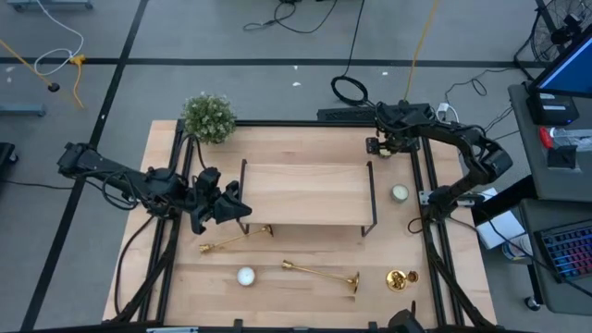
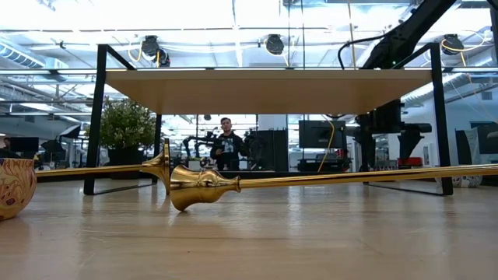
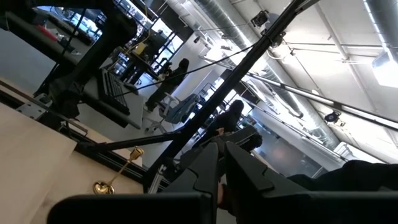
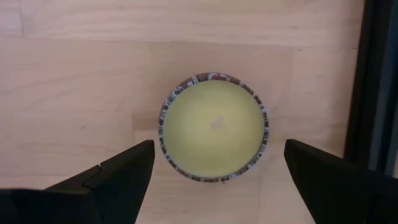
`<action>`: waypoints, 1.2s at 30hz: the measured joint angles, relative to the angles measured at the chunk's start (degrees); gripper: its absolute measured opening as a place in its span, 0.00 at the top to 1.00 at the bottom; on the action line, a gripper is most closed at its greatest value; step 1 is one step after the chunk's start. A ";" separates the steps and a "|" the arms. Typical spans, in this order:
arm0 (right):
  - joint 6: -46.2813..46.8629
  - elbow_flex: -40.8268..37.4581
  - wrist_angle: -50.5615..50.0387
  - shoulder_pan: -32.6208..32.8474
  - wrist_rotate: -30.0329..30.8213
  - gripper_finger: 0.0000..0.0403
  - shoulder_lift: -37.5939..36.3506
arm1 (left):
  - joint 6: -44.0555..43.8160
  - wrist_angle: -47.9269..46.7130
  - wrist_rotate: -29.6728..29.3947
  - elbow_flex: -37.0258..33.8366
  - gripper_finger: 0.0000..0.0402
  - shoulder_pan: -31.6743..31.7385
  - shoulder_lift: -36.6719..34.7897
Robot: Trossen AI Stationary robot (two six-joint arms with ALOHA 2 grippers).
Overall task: Pick & Place candle stick holders
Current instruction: Put the black scented candle on the shelf
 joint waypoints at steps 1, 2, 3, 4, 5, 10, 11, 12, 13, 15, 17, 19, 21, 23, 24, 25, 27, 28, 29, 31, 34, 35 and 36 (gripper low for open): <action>-0.02 -0.01 -0.06 0.00 0.04 0.11 0.26 | 0.04 0.01 0.00 0.00 0.92 0.00 -0.01; -0.06 -0.03 -0.10 -0.02 0.09 0.11 0.46 | 0.16 0.00 0.00 0.00 0.92 0.00 0.00; -0.07 -0.07 -0.06 -0.02 0.21 0.11 0.48 | 0.16 0.00 0.00 0.00 0.92 0.00 -0.01; -0.04 -0.07 0.34 -0.02 0.37 0.11 0.46 | 0.16 0.01 0.00 0.00 0.92 0.00 -0.02; -0.02 -0.07 0.96 -0.02 0.33 0.11 0.46 | 0.15 0.01 0.00 0.00 0.92 0.00 0.00; 0.40 -0.07 2.82 -0.02 0.33 0.11 0.61 | 0.12 0.00 0.00 0.00 0.92 0.00 0.00; 0.42 -0.04 2.94 0.00 0.33 0.11 0.89 | 0.07 0.00 0.00 0.00 0.92 0.00 -0.01; 0.42 -0.04 2.94 -0.02 0.21 0.11 1.26 | 0.05 0.00 0.00 0.00 0.92 0.00 0.00; 0.42 -0.04 2.75 -0.02 0.13 0.11 1.70 | 0.03 0.00 0.00 0.00 0.92 0.00 -0.01; 0.36 -0.06 2.59 -0.02 0.03 0.11 2.55 | -0.08 0.00 0.00 0.00 0.92 0.00 0.00; 0.35 -0.07 2.62 -0.02 -0.18 0.11 3.47 | -0.27 0.00 -0.01 0.00 0.92 0.00 -0.01; 0.15 -0.04 3.04 0.05 -0.98 0.11 4.19 | -0.29 0.00 -0.02 0.00 0.92 0.00 0.00; 0.06 -0.04 3.42 0.11 -1.35 0.11 4.60 | -0.30 0.00 -0.02 0.00 0.92 0.00 0.00; 0.09 -0.04 3.40 0.11 -1.38 0.11 4.60 | -0.51 0.02 -0.02 0.00 0.92 0.00 -0.01; 0.33 -0.04 3.40 0.11 -1.38 0.11 4.57 | -0.68 0.01 -0.02 0.00 0.92 0.00 0.00; 0.50 -0.04 3.40 0.11 -1.38 0.11 4.58 | -0.75 0.00 -0.02 0.00 0.92 0.00 0.00; 0.50 -0.04 3.27 0.11 -1.42 0.11 4.59 | -0.75 0.00 0.00 0.00 0.92 0.00 -0.01; 0.25 -0.02 3.08 0.11 -1.49 0.11 4.57 | -0.75 0.00 0.00 0.00 0.92 0.00 0.00; 0.05 -0.02 2.86 0.15 -1.55 0.11 4.57 | -0.75 0.00 0.00 0.00 0.92 0.00 -0.01; -0.09 -0.02 2.63 0.48 -1.55 0.11 4.59 | -0.59 0.01 0.00 0.00 0.92 0.00 -0.01; -1.12 -0.02 2.49 0.55 -1.60 0.11 4.59 | -0.06 0.01 0.00 0.00 0.92 0.00 0.00; -1.48 -0.02 2.35 0.55 -1.60 0.11 4.57 | -0.01 0.00 0.00 0.00 0.92 0.00 -0.02; -1.93 -0.02 2.29 0.52 -1.58 0.11 4.59 | 0.03 0.00 0.00 0.00 0.92 0.00 -0.01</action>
